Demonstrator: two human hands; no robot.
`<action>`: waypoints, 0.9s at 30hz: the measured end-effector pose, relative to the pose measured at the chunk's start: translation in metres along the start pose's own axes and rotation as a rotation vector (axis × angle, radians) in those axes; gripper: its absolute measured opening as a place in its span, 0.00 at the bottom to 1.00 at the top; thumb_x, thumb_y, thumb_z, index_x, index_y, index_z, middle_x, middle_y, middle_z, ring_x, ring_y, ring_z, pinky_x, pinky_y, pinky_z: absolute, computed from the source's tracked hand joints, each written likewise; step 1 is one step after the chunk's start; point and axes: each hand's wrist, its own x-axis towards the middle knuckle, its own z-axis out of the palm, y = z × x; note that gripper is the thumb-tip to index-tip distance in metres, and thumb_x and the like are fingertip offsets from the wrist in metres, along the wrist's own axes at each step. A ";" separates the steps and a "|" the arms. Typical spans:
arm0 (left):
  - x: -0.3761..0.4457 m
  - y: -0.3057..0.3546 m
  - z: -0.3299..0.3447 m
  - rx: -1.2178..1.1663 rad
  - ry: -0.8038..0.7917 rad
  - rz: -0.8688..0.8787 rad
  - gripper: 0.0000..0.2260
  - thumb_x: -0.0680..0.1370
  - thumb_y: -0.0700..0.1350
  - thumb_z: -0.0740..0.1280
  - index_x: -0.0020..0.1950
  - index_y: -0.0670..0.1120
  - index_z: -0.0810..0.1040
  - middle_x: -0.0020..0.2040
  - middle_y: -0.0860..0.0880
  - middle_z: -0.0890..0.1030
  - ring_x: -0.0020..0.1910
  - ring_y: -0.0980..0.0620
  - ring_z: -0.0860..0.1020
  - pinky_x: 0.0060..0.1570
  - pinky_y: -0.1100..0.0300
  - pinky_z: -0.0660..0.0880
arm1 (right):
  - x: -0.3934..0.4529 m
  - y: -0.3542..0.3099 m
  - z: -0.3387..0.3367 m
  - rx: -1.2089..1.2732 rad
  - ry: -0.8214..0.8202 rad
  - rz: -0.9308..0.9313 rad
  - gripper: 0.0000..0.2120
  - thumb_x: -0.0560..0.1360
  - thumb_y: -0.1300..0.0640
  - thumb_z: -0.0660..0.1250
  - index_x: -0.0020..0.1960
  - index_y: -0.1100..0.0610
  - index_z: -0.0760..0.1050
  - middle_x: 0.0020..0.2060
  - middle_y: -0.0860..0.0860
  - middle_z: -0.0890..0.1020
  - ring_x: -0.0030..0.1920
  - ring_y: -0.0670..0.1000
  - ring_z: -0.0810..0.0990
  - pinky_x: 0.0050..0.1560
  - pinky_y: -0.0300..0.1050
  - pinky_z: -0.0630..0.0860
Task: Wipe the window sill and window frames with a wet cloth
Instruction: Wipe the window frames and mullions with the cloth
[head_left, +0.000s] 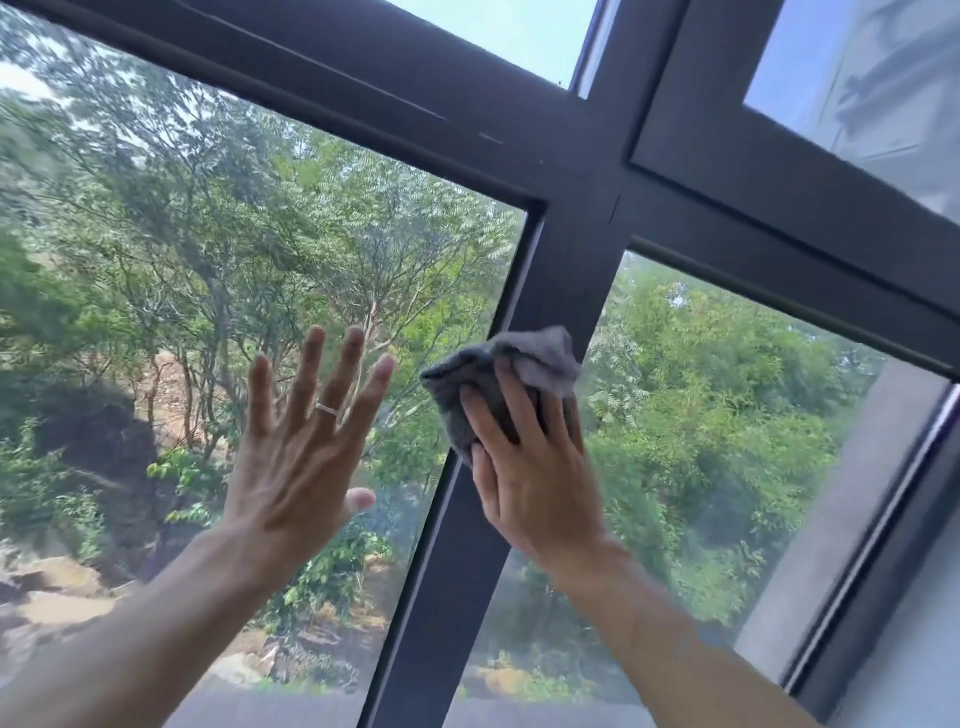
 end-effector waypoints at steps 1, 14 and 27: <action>0.007 0.001 -0.005 -0.014 0.016 -0.007 0.67 0.51 0.56 0.85 0.80 0.46 0.50 0.80 0.40 0.48 0.78 0.37 0.47 0.73 0.35 0.38 | -0.012 -0.007 0.003 0.025 -0.029 0.055 0.21 0.81 0.51 0.56 0.73 0.49 0.67 0.77 0.55 0.59 0.75 0.64 0.60 0.74 0.66 0.59; 0.071 -0.003 -0.033 0.076 -0.011 0.066 0.66 0.57 0.59 0.82 0.80 0.48 0.41 0.80 0.42 0.39 0.78 0.41 0.38 0.72 0.38 0.33 | 0.033 -0.030 -0.003 0.034 0.038 0.394 0.27 0.77 0.52 0.64 0.75 0.48 0.66 0.78 0.58 0.57 0.75 0.62 0.59 0.75 0.63 0.58; 0.101 -0.012 -0.057 0.148 -0.003 0.099 0.67 0.57 0.68 0.77 0.78 0.51 0.33 0.78 0.45 0.32 0.76 0.42 0.32 0.70 0.33 0.33 | 0.105 -0.018 -0.047 -0.025 -0.055 0.510 0.29 0.80 0.43 0.43 0.79 0.51 0.59 0.80 0.57 0.45 0.77 0.64 0.51 0.77 0.61 0.45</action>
